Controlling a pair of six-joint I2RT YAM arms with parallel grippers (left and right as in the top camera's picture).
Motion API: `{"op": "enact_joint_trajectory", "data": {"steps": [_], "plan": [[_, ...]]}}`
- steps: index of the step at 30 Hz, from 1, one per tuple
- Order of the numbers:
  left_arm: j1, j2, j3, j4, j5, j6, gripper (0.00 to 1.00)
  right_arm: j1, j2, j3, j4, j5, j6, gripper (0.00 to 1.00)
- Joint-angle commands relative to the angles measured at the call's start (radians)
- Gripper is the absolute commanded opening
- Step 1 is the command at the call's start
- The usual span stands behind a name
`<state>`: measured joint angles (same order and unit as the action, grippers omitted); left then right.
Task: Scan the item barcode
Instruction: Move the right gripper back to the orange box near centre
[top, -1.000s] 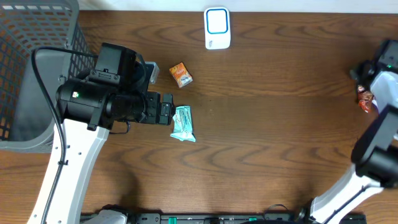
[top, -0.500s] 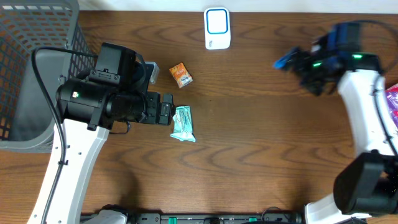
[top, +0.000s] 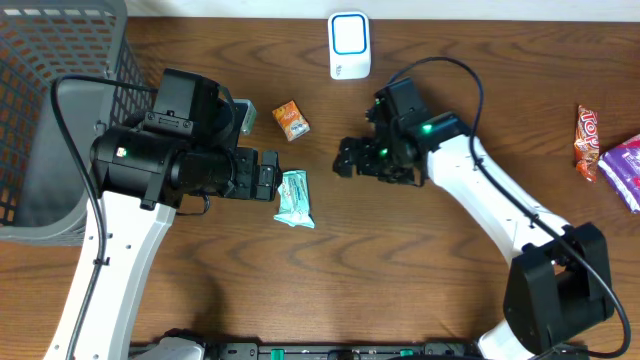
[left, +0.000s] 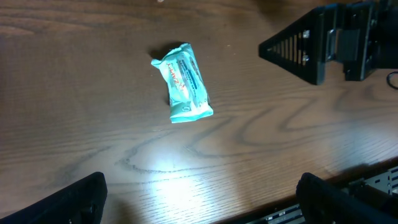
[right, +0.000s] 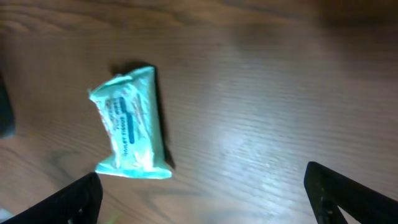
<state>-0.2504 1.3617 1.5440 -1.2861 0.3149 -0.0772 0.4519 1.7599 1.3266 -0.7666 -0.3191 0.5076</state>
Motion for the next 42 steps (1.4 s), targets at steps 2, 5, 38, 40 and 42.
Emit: {"op": "enact_joint_trajectory", "data": {"steps": [2,5,38,40,42], "plan": [[-0.002,0.004,-0.004,-0.005,-0.003,0.014,0.98,0.016,-0.002,-0.003,0.041,0.056,0.001,0.99],[-0.002,0.004,-0.004,-0.005,-0.003,0.014,0.98,0.021,0.007,-0.012,0.061,0.086,0.000,0.99],[-0.002,0.004,-0.004,-0.005,-0.003,0.014,0.98,0.106,0.214,-0.080,0.304,0.091,0.031,0.99],[-0.002,0.004,-0.004,-0.005,-0.003,0.014,0.98,0.105,0.223,-0.080,0.312,0.077,0.031,0.99],[-0.002,0.004,-0.004,-0.005,-0.003,0.014,0.98,0.105,0.225,-0.080,0.314,0.077,0.031,0.99]]}}
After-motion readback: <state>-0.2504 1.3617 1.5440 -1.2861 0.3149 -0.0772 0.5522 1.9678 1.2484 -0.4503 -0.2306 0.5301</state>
